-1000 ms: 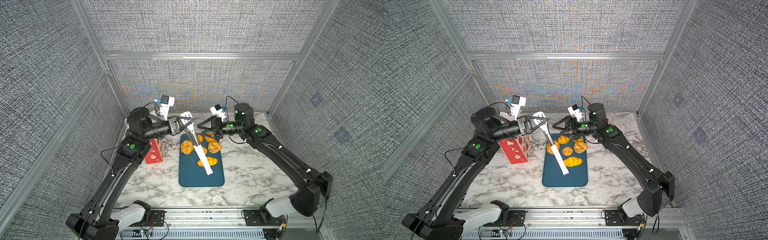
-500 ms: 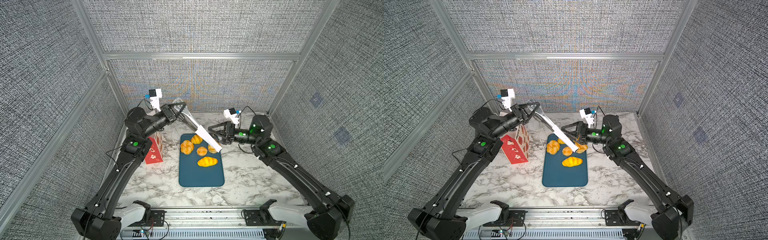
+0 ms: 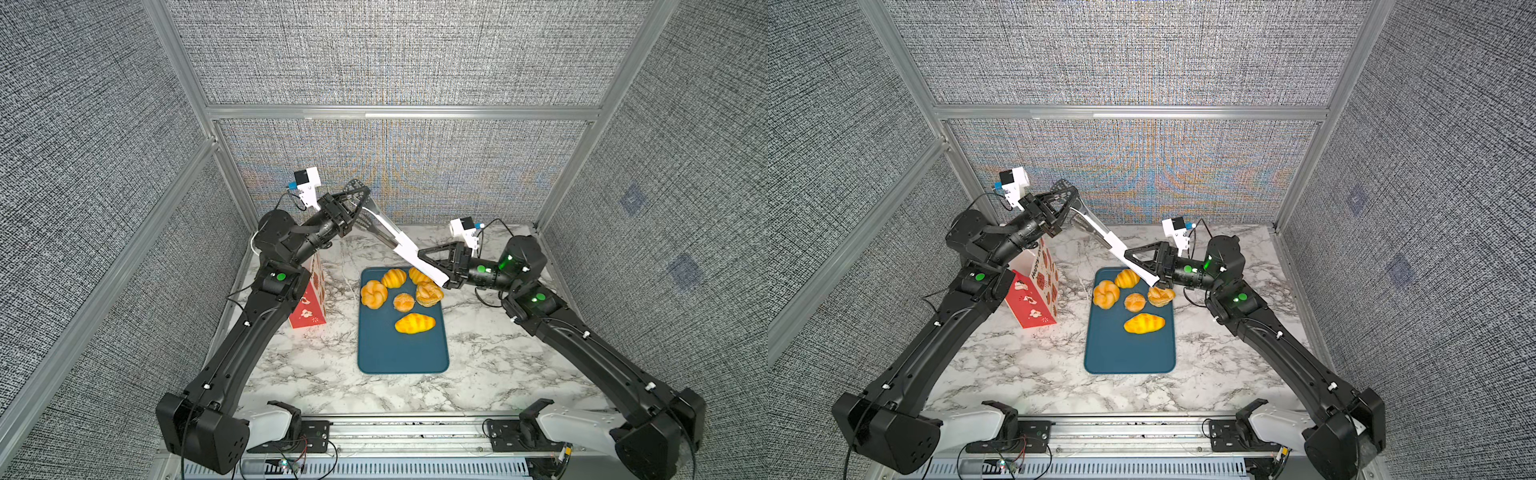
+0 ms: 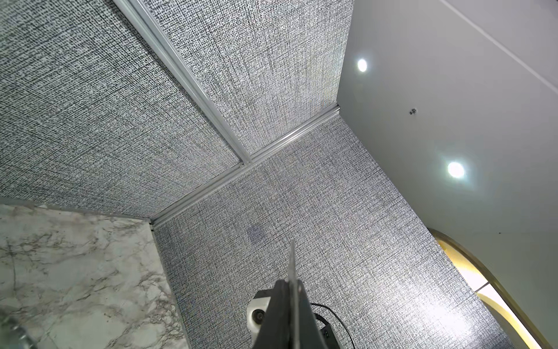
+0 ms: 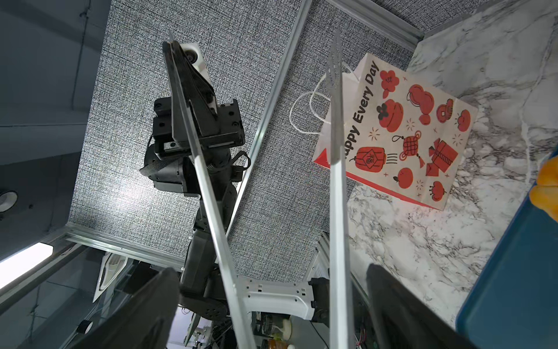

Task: Pack bread into a paper bag
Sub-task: Pick up the clamp from the center of the board.

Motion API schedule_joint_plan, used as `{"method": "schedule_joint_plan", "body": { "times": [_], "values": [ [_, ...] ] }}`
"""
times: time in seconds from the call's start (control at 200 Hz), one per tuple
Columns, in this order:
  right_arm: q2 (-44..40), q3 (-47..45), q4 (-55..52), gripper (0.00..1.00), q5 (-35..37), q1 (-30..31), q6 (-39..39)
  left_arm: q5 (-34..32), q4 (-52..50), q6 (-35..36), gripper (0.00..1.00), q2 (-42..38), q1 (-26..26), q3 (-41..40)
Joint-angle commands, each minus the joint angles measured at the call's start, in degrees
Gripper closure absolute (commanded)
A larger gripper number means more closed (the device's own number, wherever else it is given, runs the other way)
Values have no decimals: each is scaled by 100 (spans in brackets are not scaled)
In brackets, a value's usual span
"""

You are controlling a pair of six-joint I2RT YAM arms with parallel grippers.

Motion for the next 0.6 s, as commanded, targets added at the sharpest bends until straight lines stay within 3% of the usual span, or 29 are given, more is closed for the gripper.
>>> {"method": "schedule_joint_plan", "body": {
  "times": [0.0, 0.596],
  "values": [
    [102, 164, 167, 1, -73, 23, 28, 110, 559, -495, 98, 78, -21, 3],
    [592, 643, -13, 1, -203, 102, -66, 524, 627, -550, 98, 290, -13, 88]
  ]
}}
